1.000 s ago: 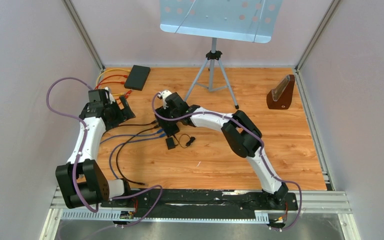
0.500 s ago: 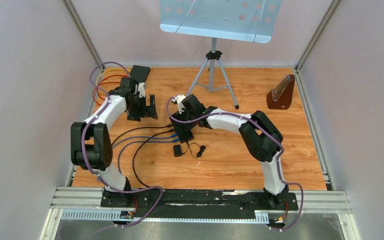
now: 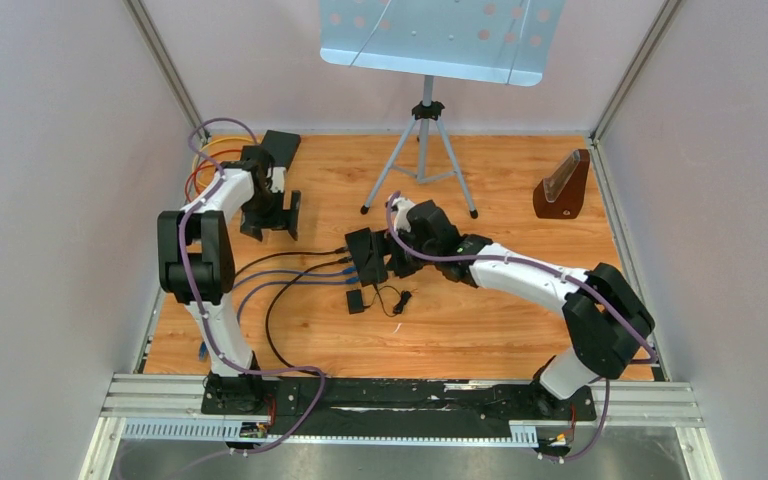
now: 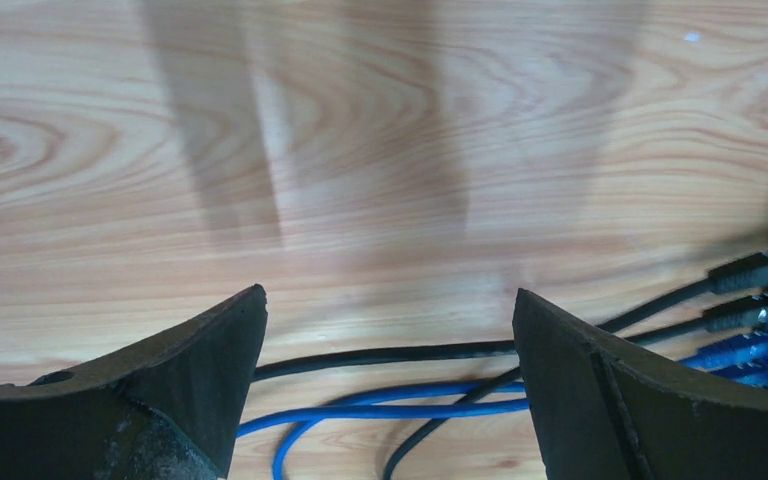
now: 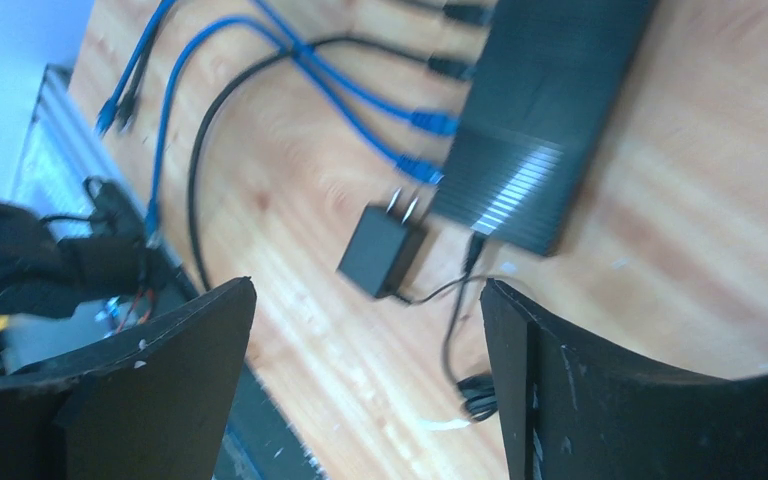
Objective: Pull the plug from the switch port
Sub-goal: Move the switch port to the center of the board.
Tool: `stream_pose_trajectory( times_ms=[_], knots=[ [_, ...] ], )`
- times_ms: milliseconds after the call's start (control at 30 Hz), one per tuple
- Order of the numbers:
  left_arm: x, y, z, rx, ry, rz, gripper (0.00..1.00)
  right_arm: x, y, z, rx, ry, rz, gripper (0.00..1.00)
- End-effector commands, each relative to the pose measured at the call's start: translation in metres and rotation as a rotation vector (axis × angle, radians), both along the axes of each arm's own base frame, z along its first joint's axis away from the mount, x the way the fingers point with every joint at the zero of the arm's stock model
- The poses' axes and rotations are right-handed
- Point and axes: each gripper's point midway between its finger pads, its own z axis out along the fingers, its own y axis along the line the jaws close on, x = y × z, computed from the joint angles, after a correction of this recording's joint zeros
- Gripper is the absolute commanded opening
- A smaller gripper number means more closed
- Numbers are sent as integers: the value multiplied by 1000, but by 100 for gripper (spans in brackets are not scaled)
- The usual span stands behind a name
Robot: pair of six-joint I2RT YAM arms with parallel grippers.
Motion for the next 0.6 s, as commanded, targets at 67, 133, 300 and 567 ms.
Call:
stream_pose_trajectory(
  times_ms=[67, 133, 300, 567],
  knots=[
    [-13, 52, -6, 19, 51, 181, 100, -65, 65, 13, 135, 109, 220, 76],
    [-18, 55, -12, -31, 66, 245, 100, -74, 84, 3, 106, 124, 283, 73],
    [-33, 55, -25, -42, 133, 276, 99, -83, 120, -22, 73, 170, 364, 67],
    [-63, 27, -38, -152, 226, 233, 90, -65, 124, -68, -51, 205, 294, 65]
  ],
)
